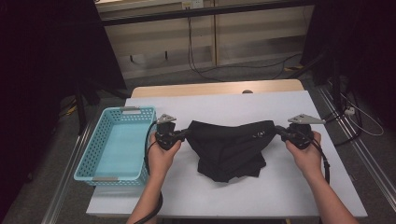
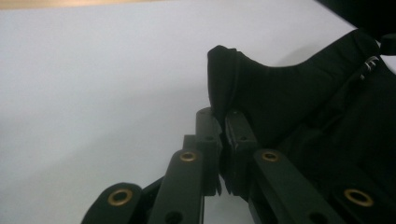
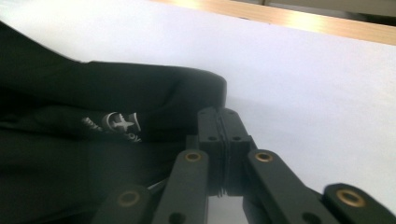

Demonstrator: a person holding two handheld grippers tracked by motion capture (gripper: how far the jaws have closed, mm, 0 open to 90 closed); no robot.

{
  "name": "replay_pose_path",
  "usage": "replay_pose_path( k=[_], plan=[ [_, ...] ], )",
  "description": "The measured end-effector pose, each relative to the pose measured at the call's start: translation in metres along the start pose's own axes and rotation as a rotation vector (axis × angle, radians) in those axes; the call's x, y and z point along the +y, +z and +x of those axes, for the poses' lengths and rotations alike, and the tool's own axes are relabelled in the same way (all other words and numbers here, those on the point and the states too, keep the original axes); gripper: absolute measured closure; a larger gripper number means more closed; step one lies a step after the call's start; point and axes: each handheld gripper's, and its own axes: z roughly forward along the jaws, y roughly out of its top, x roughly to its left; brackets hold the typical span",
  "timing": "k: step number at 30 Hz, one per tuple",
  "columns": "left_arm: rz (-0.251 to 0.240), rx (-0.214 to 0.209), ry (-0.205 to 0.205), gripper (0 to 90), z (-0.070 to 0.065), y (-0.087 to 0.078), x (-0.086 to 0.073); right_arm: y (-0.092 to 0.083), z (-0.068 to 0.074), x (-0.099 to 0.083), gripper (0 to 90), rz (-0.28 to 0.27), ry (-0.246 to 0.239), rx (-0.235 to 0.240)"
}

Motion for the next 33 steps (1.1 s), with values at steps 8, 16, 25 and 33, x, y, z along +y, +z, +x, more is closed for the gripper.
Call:
replay_pose_path(
  k=[8,16,25,33],
  plan=[
    [0.042,0.014,-0.014,85.3,0.004,0.002,-0.001,0.013,0.01,-0.006,65.8,0.03,0.047,0.036],
    [0.035,0.029,-0.03,85.5,0.007,-0.002,-0.003,0.03,0.017,-0.018,55.2,0.13,0.085,0.103],
    [0.03,0.014,-0.06,79.3,0.006,0.006,-0.003,0.026,0.025,-0.02,86.7,0.108,0.015,0.153],
    [0.036,0.093,-0.053,36.4,0.005,0.018,-0.005,0.02,0.02,-0.02,86.9,0.077,0.038,0.162]
  ],
)
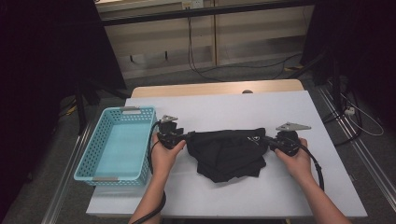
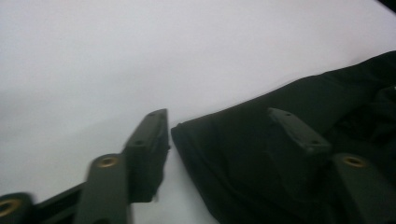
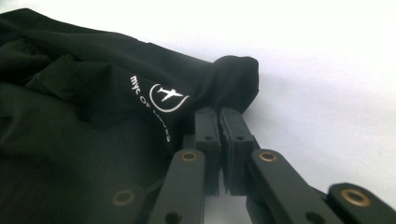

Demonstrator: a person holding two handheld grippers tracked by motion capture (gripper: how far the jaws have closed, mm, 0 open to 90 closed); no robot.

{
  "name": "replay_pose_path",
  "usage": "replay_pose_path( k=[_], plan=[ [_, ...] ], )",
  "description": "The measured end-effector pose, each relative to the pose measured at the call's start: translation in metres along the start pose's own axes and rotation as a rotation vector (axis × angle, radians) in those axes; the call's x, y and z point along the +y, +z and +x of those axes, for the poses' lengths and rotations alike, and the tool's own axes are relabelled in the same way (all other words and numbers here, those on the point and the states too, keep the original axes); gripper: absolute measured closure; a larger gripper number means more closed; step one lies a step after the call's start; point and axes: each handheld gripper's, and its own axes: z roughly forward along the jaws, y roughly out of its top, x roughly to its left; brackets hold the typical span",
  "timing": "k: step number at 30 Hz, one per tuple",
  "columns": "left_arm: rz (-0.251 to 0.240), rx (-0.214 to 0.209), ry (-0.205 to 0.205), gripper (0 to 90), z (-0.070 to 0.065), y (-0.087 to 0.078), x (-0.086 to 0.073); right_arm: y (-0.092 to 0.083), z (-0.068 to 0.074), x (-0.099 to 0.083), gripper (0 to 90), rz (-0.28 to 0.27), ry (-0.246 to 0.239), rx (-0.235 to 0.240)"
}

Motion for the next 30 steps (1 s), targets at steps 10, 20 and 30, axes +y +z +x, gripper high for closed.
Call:
replay_pose_path(
  k=[10,20,30],
  plan=[
    [0.09,-0.002,-0.038,44.9,-0.002,0.014,-0.015,-0.005,0.002,0.0,86.9,-0.026,0.006,-0.011],
    [0.155,-0.064,-0.06,77.5,-0.011,0.012,-0.017,-0.011,-0.001,0.0,87.0,-0.05,0.016,0.002],
    [0.045,-0.087,-0.051,85.8,-0.008,-0.011,-0.004,-0.022,-0.003,0.005,87.3,-0.101,0.03,-0.009]
  ],
)
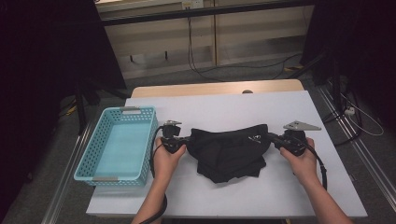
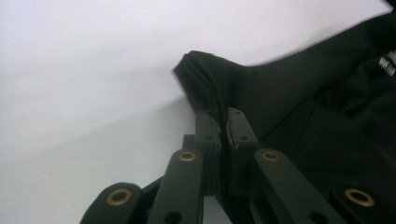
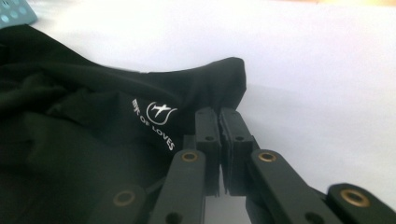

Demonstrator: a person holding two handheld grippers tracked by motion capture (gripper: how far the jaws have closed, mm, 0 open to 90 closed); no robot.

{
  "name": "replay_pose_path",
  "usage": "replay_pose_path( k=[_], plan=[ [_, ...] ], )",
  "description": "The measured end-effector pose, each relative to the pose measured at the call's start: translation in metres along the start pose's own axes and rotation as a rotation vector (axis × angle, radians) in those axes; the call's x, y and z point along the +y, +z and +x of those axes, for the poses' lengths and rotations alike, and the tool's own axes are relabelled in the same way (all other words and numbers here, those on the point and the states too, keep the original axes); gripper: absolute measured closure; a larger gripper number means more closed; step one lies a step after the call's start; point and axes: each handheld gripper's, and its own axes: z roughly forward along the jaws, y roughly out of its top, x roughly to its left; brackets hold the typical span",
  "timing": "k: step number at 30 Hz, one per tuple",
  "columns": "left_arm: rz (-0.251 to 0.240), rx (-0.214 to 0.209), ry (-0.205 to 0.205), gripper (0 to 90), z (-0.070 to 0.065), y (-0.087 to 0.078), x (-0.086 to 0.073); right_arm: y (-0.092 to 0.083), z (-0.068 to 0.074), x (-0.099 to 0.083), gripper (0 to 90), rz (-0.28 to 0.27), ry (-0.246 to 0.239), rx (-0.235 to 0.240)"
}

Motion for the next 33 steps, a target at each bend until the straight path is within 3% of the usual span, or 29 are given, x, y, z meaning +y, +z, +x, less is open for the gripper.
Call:
replay_pose_path(
  k=[9,14,21,33],
  plan=[
    [-0.098,-0.057,0.024,86.1,-0.006,-0.021,0.016,-0.026,0.0,0.017,87.4,-0.081,-0.025,-0.007],
    [-0.14,-0.078,0.02,86.1,-0.008,-0.025,0.019,-0.034,0.002,0.022,87.4,-0.087,-0.052,-0.023],
    [-0.162,-0.077,0.025,86.2,-0.007,-0.033,0.023,-0.036,0.003,0.024,87.5,-0.094,-0.055,-0.029],
    [-0.185,-0.065,0.087,86.2,-0.014,-0.053,0.039,-0.046,0.005,0.045,87.8,-0.13,-0.073,-0.032]
  ],
)
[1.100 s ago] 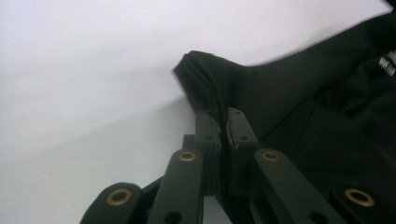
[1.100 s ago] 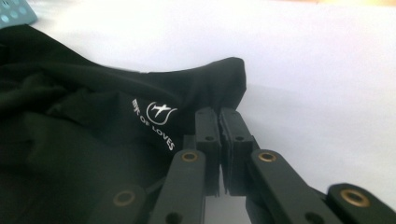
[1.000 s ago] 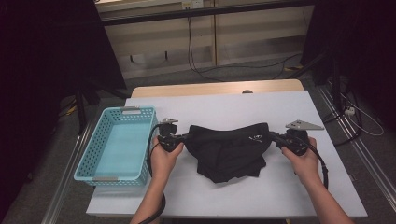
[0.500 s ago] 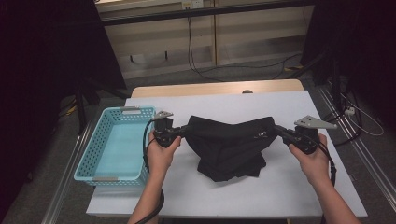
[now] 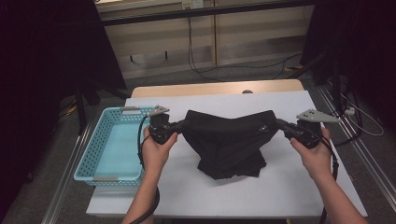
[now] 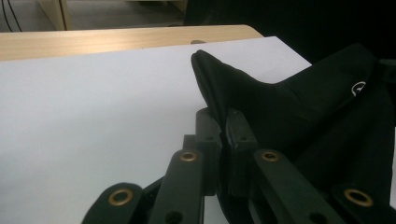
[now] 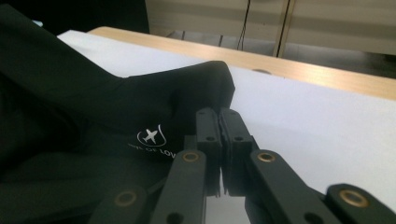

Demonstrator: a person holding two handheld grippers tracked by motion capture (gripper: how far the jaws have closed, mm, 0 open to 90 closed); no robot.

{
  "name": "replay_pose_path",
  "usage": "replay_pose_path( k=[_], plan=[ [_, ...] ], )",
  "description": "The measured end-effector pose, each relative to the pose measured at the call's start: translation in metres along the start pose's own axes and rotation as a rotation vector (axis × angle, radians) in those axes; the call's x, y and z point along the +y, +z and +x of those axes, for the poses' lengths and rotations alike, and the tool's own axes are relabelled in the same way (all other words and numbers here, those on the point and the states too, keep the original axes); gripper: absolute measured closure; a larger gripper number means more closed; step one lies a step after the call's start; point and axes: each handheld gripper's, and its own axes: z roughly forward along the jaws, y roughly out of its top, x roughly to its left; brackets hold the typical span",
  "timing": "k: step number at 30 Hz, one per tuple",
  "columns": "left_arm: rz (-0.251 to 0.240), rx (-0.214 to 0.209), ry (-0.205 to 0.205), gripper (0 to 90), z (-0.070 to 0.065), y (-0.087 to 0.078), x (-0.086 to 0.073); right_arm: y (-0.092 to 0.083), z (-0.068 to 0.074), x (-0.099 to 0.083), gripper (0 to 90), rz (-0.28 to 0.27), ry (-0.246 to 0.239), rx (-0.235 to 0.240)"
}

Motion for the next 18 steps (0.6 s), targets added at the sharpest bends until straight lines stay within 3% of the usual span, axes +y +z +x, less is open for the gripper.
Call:
replay_pose_path(
  k=[5,10,18],
  plan=[
    [-0.008,0.002,0.007,86.2,0.0003,-0.0065,0.0072,-0.0003,0.0015,0.0068,87.8,-0.007,-0.005,0.001],
    [0.036,-0.013,0.0,86.2,0.002,-0.0006,0.0031,-0.0001,0.0043,0.0082,87.8,-0.005,-0.012,0.003],
    [0.027,-0.024,-0.008,86.2,0.0017,-0.0006,0.0071,-0.0026,0.0024,0.0102,87.8,-0.007,-0.015,-0.007]
  ],
)
